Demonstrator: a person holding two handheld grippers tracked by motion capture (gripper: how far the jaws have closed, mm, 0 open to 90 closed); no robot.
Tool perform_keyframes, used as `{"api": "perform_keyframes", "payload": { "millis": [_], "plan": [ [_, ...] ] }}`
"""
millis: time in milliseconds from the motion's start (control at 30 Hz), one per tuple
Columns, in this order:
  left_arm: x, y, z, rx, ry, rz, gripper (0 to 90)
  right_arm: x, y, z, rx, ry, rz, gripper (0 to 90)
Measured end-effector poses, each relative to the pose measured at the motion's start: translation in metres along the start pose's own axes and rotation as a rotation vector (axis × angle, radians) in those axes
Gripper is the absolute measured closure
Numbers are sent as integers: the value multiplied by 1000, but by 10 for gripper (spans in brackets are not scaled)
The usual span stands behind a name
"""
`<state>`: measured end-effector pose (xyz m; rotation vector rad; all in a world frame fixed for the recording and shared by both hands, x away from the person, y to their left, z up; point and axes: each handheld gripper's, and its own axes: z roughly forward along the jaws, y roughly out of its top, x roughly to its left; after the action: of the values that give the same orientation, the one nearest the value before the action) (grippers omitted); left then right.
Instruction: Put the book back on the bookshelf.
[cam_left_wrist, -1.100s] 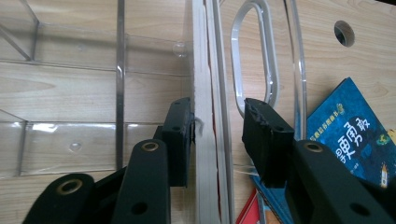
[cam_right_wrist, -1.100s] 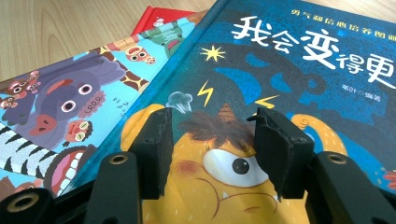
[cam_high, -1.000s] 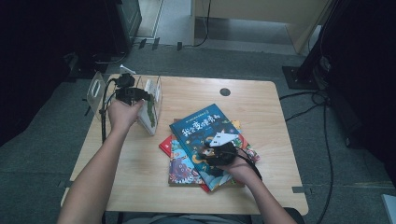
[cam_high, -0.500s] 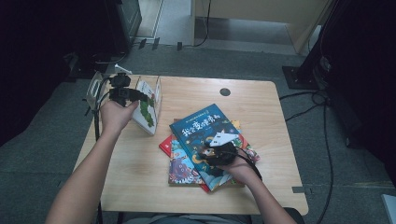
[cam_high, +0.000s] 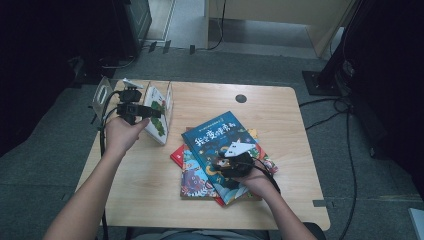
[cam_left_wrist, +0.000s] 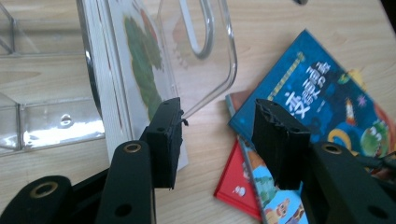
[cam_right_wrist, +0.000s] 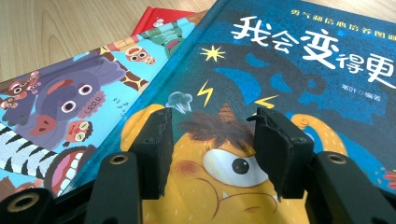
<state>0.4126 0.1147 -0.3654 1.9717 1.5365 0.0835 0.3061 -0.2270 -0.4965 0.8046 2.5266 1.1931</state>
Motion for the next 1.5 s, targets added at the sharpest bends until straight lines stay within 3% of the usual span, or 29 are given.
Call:
{"api": "perform_keyframes", "payload": {
  "millis": [267,500,600,733,900,1133,1333,1433,1500],
  "plan": [
    [-5,-22,4,0,-86,36,511,0,-1,-1,0,-12,10,467],
    [-10,-44,16,17,-128,71,502,-4,-6,-7,-5,-29,44,475],
    [-9,-50,23,27,-152,65,498,-6,-8,-10,-6,-38,58,476],
    [-10,-56,31,37,-144,80,498,-8,-11,-14,-7,-48,70,479],
    [-16,-65,42,49,-163,108,497,-11,-17,-21,-12,-70,90,482],
    [-28,-74,55,59,-174,176,526,-16,-27,-35,-17,-107,132,489],
    [-40,-79,69,79,-212,210,557,-19,-37,-46,-21,-138,169,494],
    [-45,-83,75,70,-225,254,604,-21,-42,-53,-30,-153,187,496],
    [-47,-84,80,85,-243,262,641,-21,-46,-58,-40,-159,202,497]
  ]
}}
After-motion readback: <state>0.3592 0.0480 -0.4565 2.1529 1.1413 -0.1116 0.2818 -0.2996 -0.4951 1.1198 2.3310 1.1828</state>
